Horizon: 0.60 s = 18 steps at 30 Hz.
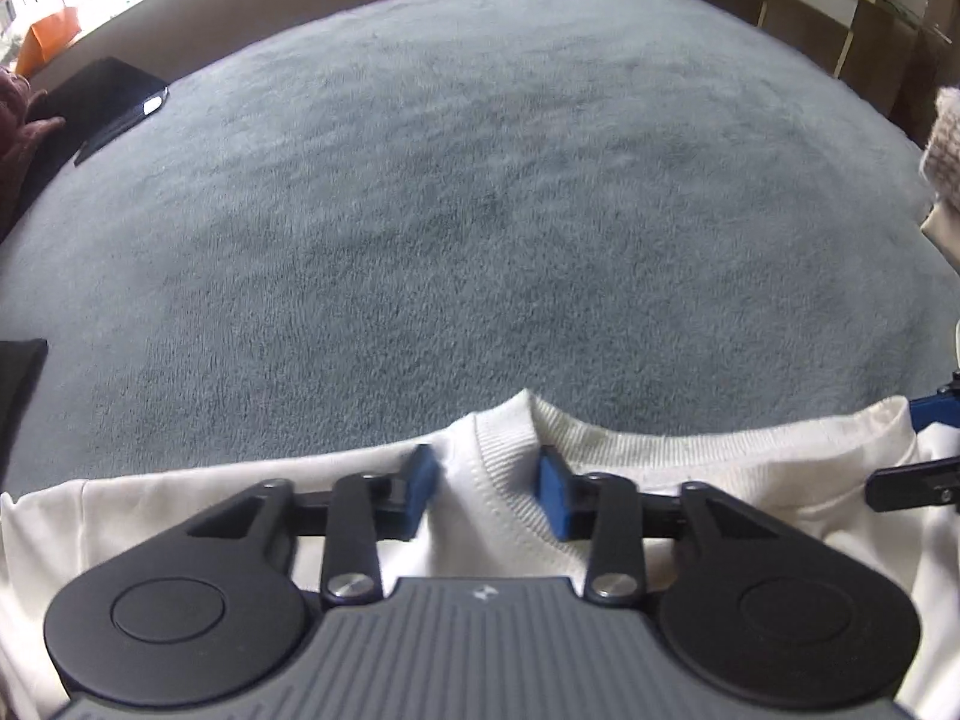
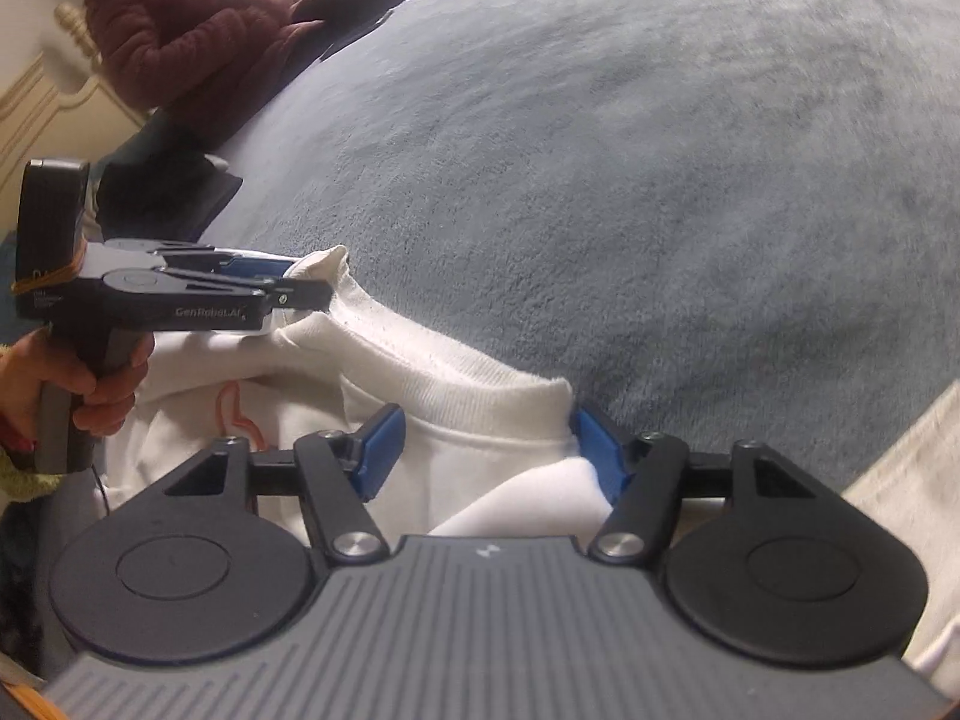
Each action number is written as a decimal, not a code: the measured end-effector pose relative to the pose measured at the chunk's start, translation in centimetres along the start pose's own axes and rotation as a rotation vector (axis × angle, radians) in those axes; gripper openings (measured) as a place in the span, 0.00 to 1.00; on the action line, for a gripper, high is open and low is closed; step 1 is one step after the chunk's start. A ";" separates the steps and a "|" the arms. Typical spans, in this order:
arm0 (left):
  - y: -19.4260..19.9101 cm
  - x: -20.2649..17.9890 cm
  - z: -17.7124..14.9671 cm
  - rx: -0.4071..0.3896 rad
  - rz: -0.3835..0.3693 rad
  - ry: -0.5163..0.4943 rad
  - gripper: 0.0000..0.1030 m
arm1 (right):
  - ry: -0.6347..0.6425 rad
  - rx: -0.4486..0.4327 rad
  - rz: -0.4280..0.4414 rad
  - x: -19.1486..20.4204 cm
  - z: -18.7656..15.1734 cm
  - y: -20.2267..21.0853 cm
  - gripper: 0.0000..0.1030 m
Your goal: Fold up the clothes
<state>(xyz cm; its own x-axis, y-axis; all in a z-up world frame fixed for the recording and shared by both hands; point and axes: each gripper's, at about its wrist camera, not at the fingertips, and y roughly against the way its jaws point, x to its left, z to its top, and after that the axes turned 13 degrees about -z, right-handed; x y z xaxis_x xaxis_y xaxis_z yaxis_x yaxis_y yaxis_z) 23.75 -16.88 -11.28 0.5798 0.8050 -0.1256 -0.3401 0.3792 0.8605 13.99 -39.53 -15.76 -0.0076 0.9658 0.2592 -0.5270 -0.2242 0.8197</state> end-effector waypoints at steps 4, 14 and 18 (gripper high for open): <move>0.1 -0.4 -0.1 -0.045 0.040 -0.027 0.07 | 0.087 -0.038 -0.040 1.2 -0.3 -0.5 0.37; 3.1 0.1 0.8 -0.280 0.179 -0.078 0.05 | 0.313 -0.268 -0.200 5.8 0.4 1.6 0.10; 3.4 1.9 3.2 -0.346 0.252 -0.051 0.05 | 0.376 -0.361 -0.263 7.1 3.1 1.0 0.09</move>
<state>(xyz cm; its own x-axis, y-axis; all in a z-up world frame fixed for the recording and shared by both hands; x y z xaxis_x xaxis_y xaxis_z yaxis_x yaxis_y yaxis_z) 26.05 -15.53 -7.05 0.4796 0.8718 0.0995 -0.6990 0.3111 0.6439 16.05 -33.34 -11.46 -0.1038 0.9777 -0.1823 -0.8080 0.0240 0.5886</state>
